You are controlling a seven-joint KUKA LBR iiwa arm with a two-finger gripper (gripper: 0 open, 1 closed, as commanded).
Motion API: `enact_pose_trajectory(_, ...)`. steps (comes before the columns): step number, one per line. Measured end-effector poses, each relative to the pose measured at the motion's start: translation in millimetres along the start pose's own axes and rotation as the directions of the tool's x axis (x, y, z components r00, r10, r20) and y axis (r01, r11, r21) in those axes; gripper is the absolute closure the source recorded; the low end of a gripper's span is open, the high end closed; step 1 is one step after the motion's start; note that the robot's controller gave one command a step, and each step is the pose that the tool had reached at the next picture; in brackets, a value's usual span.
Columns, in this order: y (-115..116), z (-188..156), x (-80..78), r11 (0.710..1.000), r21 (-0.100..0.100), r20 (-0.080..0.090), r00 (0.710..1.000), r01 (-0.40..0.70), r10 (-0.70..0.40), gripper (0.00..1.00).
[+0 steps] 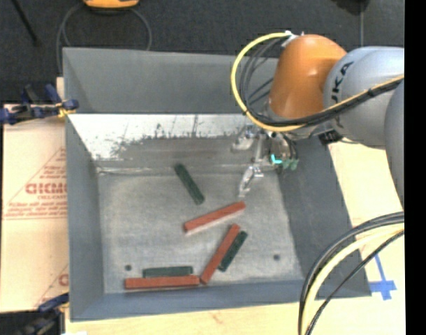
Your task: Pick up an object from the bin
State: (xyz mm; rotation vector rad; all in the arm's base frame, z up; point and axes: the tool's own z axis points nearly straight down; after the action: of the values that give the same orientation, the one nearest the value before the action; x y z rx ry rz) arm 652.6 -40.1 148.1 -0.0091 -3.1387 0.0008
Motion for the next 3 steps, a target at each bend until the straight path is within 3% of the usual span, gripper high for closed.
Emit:
enact_pose_trajectory(1, 0, -5, -1.8, 1.000, 0.001, 0.008, 1.000, 0.000, 0.000, 0.00)
enact_pose_trajectory(2, 23, 67, 59.1, 0.997, 0.001, 0.020, 0.997, 0.072, -0.072, 1.00)
enact_pose_trajectory(3, 23, 67, 59.1, 0.997, 0.001, 0.020, 0.997, 0.073, -0.073, 1.00)
